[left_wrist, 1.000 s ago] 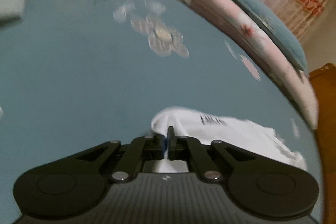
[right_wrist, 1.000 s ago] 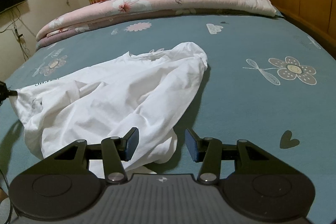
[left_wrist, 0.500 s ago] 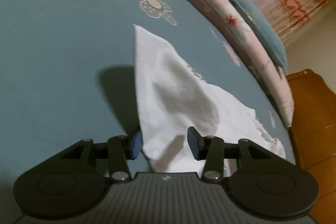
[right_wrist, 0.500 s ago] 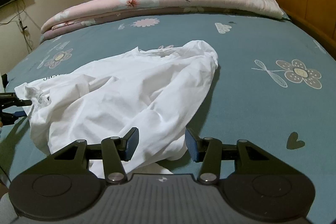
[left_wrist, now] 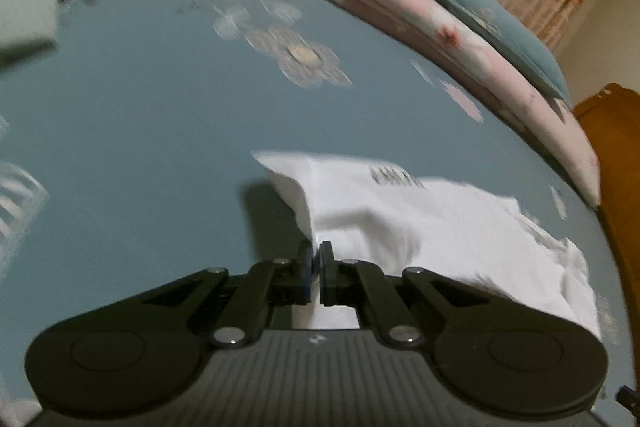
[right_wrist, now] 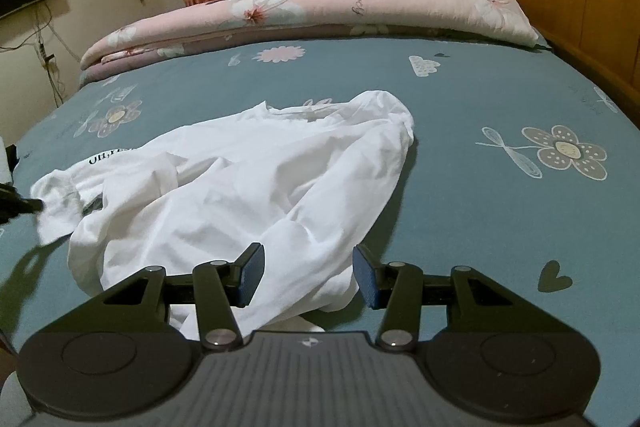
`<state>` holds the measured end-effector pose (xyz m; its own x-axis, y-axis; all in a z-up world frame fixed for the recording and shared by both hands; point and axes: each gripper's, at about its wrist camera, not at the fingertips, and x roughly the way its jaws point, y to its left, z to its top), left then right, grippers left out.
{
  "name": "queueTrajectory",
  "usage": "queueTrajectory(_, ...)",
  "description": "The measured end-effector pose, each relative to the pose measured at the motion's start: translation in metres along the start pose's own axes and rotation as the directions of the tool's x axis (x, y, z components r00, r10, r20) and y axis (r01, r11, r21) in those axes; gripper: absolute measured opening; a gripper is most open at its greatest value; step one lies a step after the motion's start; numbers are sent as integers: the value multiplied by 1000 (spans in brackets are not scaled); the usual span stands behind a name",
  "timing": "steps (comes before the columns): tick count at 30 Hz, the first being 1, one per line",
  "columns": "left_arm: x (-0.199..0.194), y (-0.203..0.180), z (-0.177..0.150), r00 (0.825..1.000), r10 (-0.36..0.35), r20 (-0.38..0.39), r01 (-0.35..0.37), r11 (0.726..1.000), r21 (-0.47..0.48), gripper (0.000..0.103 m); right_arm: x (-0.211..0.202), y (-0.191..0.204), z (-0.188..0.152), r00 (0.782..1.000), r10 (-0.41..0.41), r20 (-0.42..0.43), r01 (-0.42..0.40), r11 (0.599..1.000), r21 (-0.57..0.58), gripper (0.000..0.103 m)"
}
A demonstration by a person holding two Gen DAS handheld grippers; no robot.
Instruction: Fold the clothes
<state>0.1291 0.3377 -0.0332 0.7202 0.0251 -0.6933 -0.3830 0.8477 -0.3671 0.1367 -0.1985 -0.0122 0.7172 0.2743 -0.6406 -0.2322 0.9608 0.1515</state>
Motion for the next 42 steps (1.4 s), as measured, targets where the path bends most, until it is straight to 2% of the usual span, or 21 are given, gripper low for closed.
queueTrajectory(3, -15, 17, 21, 996, 86, 16, -86, 996, 26, 1, 0, 2, 0, 1000, 5, 3, -5, 1000, 2, 54)
queueTrajectory(8, -14, 33, 46, 984, 178, 20, -178, 984, 28, 1, 4, 7, -2, 1000, 12, -3, -12, 1000, -3, 54)
queueTrajectory(11, -4, 38, 48, 991, 135, -20, -135, 991, 6, 1, 4, 10, -3, 1000, 12, -8, -12, 1000, -6, 54)
queueTrajectory(12, 1, 36, 47, 994, 97, -40, -97, 995, 6, 5, 5, 11, -2, 1000, 10, -9, -10, 1000, -8, 54)
queueTrajectory(14, 10, 33, 40, 996, 31, -83, -32, 1000, -1, 19, 5, 10, -2, 1000, 6, -11, -6, 1000, -11, 54)
queueTrajectory(15, 12, 33, 35, 996, 26, -91, -26, 1000, -3, 31, 5, 10, -2, 1000, 3, -12, -3, 1000, -10, 54)
queueTrajectory(17, 18, 35, 26, 994, 26, -109, -27, 1000, -3, 37, 6, 9, -2, 1000, -3, -14, 2, 1000, -7, 54)
queueTrajectory(24, 25, 50, -7, 980, 54, -193, -52, 999, 12, 44, 8, 10, -3, 1000, -5, -20, 5, 1000, -16, 54)
queueTrajectory(26, 24, 49, -13, 980, 58, -188, -51, 998, 40, 44, 10, 11, -3, 1000, -1, -24, 1, 1000, -11, 54)
queueTrajectory(29, 23, 44, -20, 979, 77, -186, -62, 994, 87, 41, 12, 15, -4, 1000, 8, -30, -9, 1000, -17, 54)
queueTrajectory(30, 23, 41, -21, 978, 92, -189, -73, 992, 107, 35, 13, 17, -4, 999, 12, -30, -13, 1000, -20, 54)
queueTrajectory(31, 23, 37, -23, 975, 115, -192, -90, 987, 136, 21, 13, 18, -5, 999, 16, -30, -16, 1000, -23, 54)
queueTrajectory(32, 22, 33, -24, 973, 140, -186, -109, 980, 164, 16, 12, 20, -5, 999, 20, -29, -21, 999, -24, 54)
queueTrajectory(33, 21, 30, -25, 970, 163, -179, -128, 973, 190, 6, 12, 20, -5, 999, 24, -28, -25, 999, -23, 54)
queueTrajectory(38, 11, 33, -18, 973, 189, -137, -157, 964, 213, 4, 11, 19, -5, 1000, 18, -25, -18, 1000, -16, 54)
queueTrajectory(42, 3, 41, -4, 972, 210, -101, -188, 963, 195, 4, 10, 17, -4, 1000, 11, -20, -11, 1000, -14, 54)
